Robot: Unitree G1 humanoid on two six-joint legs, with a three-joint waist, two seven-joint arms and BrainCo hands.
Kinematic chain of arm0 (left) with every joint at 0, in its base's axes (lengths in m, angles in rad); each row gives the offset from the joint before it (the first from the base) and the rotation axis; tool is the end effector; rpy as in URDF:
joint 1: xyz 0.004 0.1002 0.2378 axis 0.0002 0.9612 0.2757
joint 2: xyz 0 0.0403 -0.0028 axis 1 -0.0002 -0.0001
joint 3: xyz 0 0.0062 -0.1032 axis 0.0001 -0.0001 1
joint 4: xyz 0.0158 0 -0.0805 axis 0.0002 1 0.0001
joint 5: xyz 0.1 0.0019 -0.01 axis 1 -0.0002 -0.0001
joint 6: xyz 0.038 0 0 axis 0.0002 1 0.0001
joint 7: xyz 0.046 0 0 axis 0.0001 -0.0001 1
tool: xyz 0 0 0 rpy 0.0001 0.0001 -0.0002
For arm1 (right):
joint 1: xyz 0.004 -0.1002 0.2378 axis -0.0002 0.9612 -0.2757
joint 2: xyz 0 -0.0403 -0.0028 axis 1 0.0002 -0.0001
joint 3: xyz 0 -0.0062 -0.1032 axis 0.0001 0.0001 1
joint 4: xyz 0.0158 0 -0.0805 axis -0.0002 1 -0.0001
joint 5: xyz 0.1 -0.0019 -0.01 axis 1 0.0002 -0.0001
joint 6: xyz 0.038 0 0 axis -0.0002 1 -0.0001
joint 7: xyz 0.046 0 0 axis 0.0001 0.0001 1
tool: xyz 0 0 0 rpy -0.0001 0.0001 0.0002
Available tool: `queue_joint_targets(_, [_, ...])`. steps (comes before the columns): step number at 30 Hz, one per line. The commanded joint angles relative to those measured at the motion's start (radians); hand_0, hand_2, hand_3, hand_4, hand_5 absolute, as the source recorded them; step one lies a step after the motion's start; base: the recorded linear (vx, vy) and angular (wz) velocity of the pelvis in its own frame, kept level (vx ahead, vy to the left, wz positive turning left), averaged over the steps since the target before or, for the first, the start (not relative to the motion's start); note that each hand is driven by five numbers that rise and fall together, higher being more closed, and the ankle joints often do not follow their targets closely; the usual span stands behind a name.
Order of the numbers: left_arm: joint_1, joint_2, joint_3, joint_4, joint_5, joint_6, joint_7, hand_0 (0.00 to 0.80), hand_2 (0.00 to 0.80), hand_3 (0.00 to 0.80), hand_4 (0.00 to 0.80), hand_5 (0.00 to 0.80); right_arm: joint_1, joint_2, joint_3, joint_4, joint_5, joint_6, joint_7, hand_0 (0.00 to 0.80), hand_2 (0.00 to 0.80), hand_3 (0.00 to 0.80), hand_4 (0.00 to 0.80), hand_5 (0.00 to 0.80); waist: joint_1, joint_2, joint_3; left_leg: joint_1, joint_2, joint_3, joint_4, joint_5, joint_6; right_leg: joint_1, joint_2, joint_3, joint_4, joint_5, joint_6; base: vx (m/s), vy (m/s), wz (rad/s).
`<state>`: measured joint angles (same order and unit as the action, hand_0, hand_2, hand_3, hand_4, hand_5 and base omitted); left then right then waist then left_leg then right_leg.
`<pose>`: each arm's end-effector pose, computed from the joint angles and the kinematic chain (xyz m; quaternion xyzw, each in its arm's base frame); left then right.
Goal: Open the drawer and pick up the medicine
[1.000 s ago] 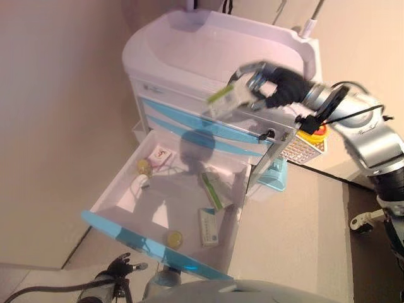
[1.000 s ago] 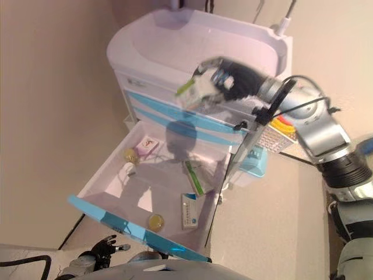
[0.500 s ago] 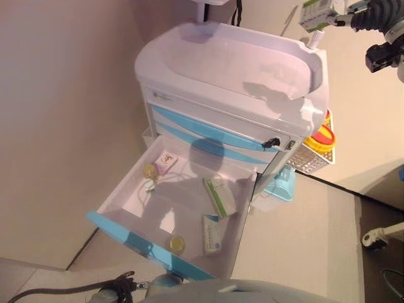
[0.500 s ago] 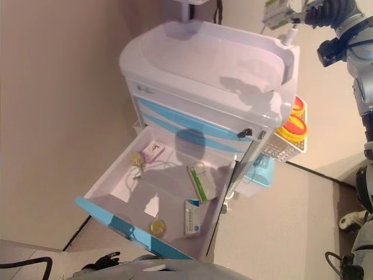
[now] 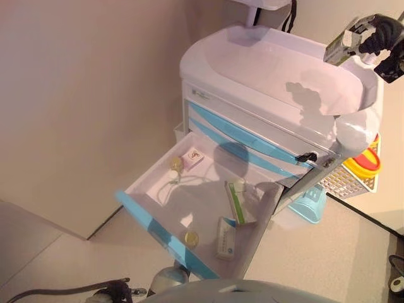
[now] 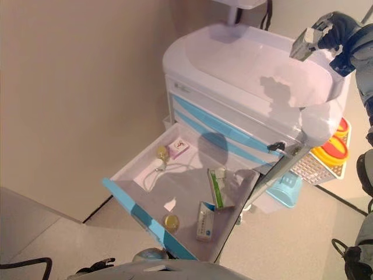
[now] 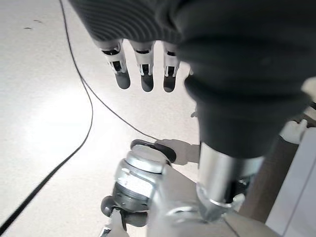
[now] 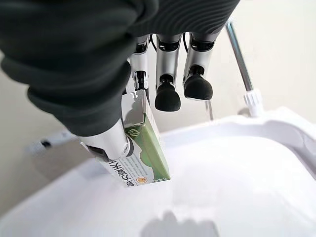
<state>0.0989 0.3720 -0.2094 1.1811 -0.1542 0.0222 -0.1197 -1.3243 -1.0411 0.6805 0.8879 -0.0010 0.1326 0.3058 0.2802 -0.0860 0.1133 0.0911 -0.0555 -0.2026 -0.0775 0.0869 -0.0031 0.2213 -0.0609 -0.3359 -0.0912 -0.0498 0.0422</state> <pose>0.0413 0.2650 -0.1067 0.1056 0.6135 0.0190 0.7824 0.3213 -0.3083 0.3151 -0.5403 0.0450 -0.0728 0.8371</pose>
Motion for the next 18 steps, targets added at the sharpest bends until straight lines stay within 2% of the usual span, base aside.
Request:
queue_joint_targets(1, [0.024, 0.056, -0.029, -0.016, 0.034, 0.002, -0.006, 0.0, 0.0, 0.0, 0.0, 0.0, -0.146, -0.027, 0.093, 0.016, -0.058, 0.006, 0.045, 0.8, 0.8, 0.8, 0.8, 0.8, 0.03, -0.044, -0.036, 0.022, -0.038, 0.012, 0.038, -0.119, 0.02, -0.059, -0.049, 0.043, 0.088, 0.029, 0.034, 0.053, 0.022, 0.04])
queue_joint_targets(11, [0.033, 0.071, -0.013, -0.008, 0.064, -0.007, -0.008, 0.0, 0.0, 0.0, 0.0, 0.0, -0.082, -0.001, 0.072, 0.116, -0.117, 0.045, 0.239, 0.8, 0.8, 0.8, 0.8, 0.8, 0.048, -0.047, -0.024, 0.029, -0.038, -0.006, 0.019, -0.108, 0.023, -0.058, -0.05, 0.03, 0.099, 0.022, 0.038, 0.047, -0.002, 0.08])
queue_joint_targets(18, [0.034, 0.074, -0.014, -0.013, 0.07, -0.018, -0.012, 0.0, 0.0, 0.0, 0.0, 0.0, -0.044, 0.012, 0.05, 0.142, -0.151, 0.048, 0.287, 0.8, 0.8, 0.8, 0.8, 0.8, 0.051, -0.041, -0.022, 0.031, -0.039, -0.01, 0.015, -0.105, 0.022, -0.058, -0.049, 0.031, 0.104, 0.018, 0.039, 0.038, -0.001, 0.01])
